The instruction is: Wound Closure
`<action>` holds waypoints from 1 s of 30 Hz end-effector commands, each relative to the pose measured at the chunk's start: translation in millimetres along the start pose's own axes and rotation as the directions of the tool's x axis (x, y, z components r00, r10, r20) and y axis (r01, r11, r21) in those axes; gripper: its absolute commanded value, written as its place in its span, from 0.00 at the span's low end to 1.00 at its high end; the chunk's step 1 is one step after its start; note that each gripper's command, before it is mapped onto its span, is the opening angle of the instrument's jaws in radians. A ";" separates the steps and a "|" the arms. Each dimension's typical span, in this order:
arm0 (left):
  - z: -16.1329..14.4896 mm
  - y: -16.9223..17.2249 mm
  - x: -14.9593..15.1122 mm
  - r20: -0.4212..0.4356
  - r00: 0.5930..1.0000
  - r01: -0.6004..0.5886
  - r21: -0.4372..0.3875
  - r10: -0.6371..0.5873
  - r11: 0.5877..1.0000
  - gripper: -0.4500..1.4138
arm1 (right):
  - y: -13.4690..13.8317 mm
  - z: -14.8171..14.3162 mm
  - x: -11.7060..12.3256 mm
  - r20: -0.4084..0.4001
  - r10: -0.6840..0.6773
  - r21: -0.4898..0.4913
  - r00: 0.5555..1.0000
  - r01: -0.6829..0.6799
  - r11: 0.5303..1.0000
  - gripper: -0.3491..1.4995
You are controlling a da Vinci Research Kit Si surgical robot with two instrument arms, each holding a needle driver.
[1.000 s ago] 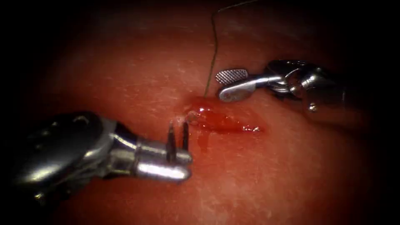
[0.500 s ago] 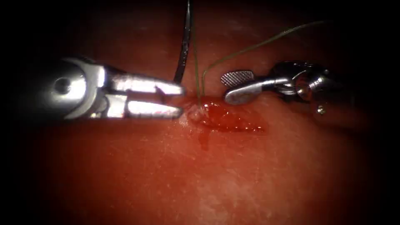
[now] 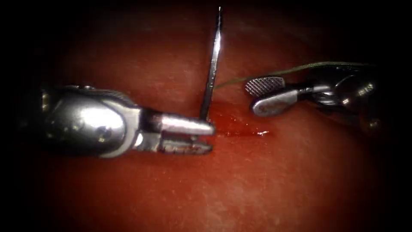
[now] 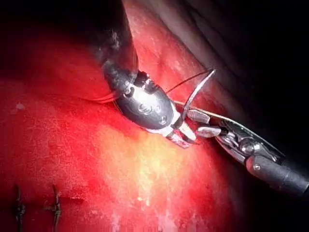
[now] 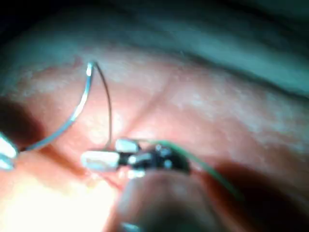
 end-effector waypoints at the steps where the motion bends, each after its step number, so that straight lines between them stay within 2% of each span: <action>1: 0.7 0.5 -0.7 0.004 1.000 -0.009 0.001 0.009 1.000 0.05 | -0.1 1.0 -0.1 0.000 0.001 0.005 1.000 -0.001 1.000 0.75; 6: 1.3 1.8 -1.3 0.030 0.999 -0.045 -0.004 0.045 0.999 0.05 | -0.4 1.8 0.2 -0.013 0.046 -0.005 0.999 -0.046 0.999 0.75; 8: 1.4 2.0 -1.4 0.034 0.998 -0.058 -0.005 0.059 0.998 0.05 | -0.2 2.2 0.3 -0.037 0.145 -0.019 0.989 -0.146 0.989 0.74; 12: 1.6 2.1 -1.4 0.036 0.998 -0.059 -0.002 0.059 0.998 0.05 | 0.0 2.4 0.6 -0.083 0.209 -0.045 0.974 -0.213 0.976 0.74; 23: 2.0 2.5 -1.2 0.044 0.996 -0.083 0.004 0.082 0.997 0.05 | -0.6 4.4 0.0 -0.112 0.237 -0.058 0.965 -0.245 0.968 0.74; 27: 2.1 2.5 -1.2 0.051 0.994 -0.100 0.003 0.100 0.995 0.05 | -1.1 5.3 -0.1 -0.166 0.244 -0.100 0.956 -0.262 0.960 0.72; 30: 2.1 2.5 -1.2 0.056 0.994 -0.099 0.007 0.098 0.995 0.05 | -1.2 5.3 -0.1 -0.180 0.246 -0.160 0.952 -0.275 0.948 0.65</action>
